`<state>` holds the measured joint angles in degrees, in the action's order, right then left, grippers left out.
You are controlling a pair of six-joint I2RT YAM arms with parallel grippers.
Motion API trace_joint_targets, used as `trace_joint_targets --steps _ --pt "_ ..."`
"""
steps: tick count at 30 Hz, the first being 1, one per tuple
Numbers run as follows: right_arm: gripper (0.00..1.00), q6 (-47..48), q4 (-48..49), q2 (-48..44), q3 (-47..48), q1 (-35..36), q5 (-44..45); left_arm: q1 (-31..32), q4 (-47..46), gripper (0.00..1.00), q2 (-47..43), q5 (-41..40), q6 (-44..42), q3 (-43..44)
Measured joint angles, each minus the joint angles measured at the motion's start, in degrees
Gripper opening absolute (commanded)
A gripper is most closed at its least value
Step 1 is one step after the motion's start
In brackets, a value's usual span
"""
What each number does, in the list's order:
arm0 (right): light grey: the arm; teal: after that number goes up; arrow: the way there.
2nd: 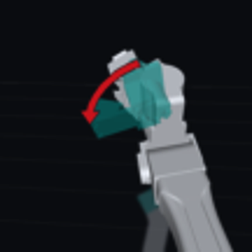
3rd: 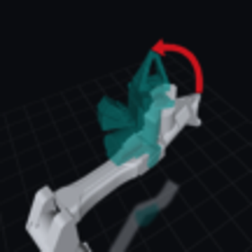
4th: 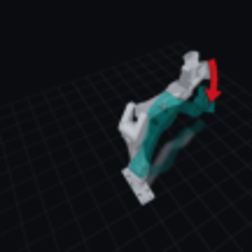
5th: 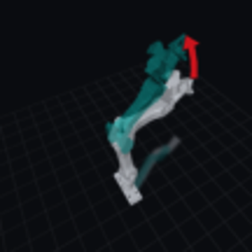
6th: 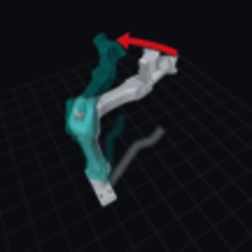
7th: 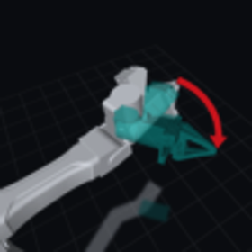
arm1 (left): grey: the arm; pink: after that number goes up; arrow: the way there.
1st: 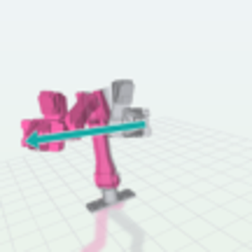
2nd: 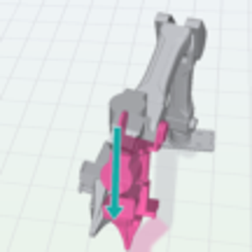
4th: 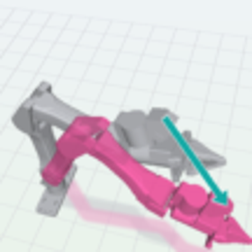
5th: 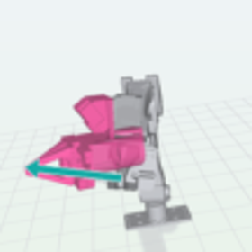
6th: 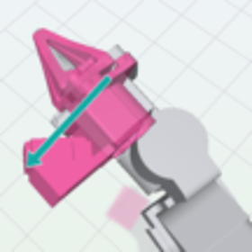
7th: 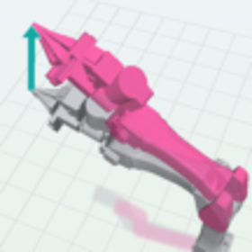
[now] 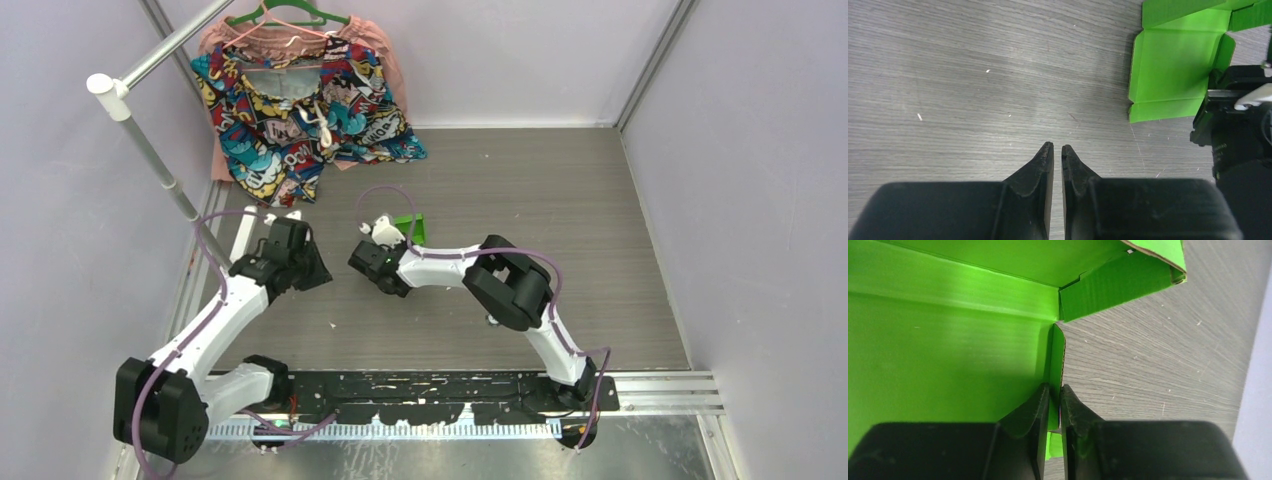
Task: Fold the paper box
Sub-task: Fold the paper box at the center of the board.
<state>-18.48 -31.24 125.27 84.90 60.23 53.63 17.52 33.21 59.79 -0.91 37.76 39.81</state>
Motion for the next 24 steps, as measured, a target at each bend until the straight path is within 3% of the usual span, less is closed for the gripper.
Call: trace_joint_targets --steps 6,24 --pt "0.16 -0.15 -1.03 -2.05 -0.15 -1.09 -6.1 2.32 -3.91 0.11 4.9 -0.2 1.2 0.0" --pt "0.1 -1.86 -1.07 -3.54 -0.39 -1.6 -11.96 4.92 -21.09 0.09 22.03 -1.01 5.7 0.13"
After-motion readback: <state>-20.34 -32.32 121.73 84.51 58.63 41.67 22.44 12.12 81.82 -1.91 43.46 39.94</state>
